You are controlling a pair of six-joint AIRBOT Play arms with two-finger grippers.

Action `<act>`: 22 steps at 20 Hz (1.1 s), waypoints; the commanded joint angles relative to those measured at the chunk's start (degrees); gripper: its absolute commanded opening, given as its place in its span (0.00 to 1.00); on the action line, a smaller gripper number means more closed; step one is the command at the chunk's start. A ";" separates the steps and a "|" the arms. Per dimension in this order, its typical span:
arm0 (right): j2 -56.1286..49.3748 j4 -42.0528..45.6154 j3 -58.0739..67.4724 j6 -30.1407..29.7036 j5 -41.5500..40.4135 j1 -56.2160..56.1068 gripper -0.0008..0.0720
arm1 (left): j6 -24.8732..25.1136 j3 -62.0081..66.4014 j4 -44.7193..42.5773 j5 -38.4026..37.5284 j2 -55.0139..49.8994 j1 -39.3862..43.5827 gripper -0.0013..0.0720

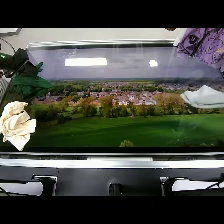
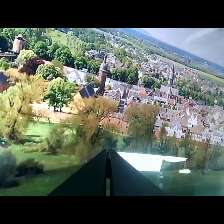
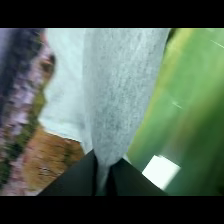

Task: Fold the clothes and pants, and hang the long-sleeved shirts on hangers.

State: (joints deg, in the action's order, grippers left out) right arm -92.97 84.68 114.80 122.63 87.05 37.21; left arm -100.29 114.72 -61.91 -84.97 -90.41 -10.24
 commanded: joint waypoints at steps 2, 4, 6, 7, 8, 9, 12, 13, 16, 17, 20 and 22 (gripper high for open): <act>4.02 8.39 -9.90 -1.60 4.22 0.39 0.05 | 0.00 -0.02 0.00 -0.57 0.02 -0.04 0.04; 7.56 11.91 -17.44 -1.81 3.23 0.39 0.05 | 0.00 -0.02 0.00 -0.66 0.02 -0.04 0.04; 11.69 14.01 -26.67 -1.77 1.40 0.39 0.05 | 0.00 -0.02 0.00 -0.66 0.02 -0.04 0.04; 13.81 14.64 -31.56 -1.40 -0.35 0.39 0.05 | 0.00 -0.02 0.00 -0.66 0.02 -0.04 0.04; 15.58 15.30 -35.69 -0.59 -1.68 0.39 0.05 | 0.00 -0.02 0.00 -0.66 0.02 -0.02 0.04; 17.18 16.09 -39.71 0.33 -2.99 0.39 0.05 | 0.00 -0.02 0.00 -0.66 0.02 -0.04 0.04; 19.23 18.34 -47.76 1.79 -4.55 0.39 0.05 | 0.02 -0.02 -0.02 -0.66 0.00 -0.04 0.04; 19.28 19.21 -49.37 1.79 -4.76 0.39 0.05 | 0.00 -0.02 -0.02 -0.66 0.00 -0.04 0.04; 19.28 23.41 -52.81 1.46 -4.72 0.39 0.05 | 0.00 -0.02 0.00 -0.66 0.00 -0.04 0.04; 19.28 24.35 -53.48 1.31 -4.74 0.39 0.05 | 0.00 -0.02 -0.02 -0.66 0.00 -0.02 0.04; 19.28 25.99 -54.55 1.03 -4.09 0.39 0.05 | 0.00 -0.02 0.00 -0.66 0.00 -0.02 0.04; 19.28 25.97 -54.95 1.09 -3.10 0.39 0.06 | 0.00 -0.02 -0.02 -0.63 0.00 -0.02 0.04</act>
State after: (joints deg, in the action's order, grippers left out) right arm -73.80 109.08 61.12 123.85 82.83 37.56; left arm -100.29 114.72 -61.91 -85.65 -90.41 -10.24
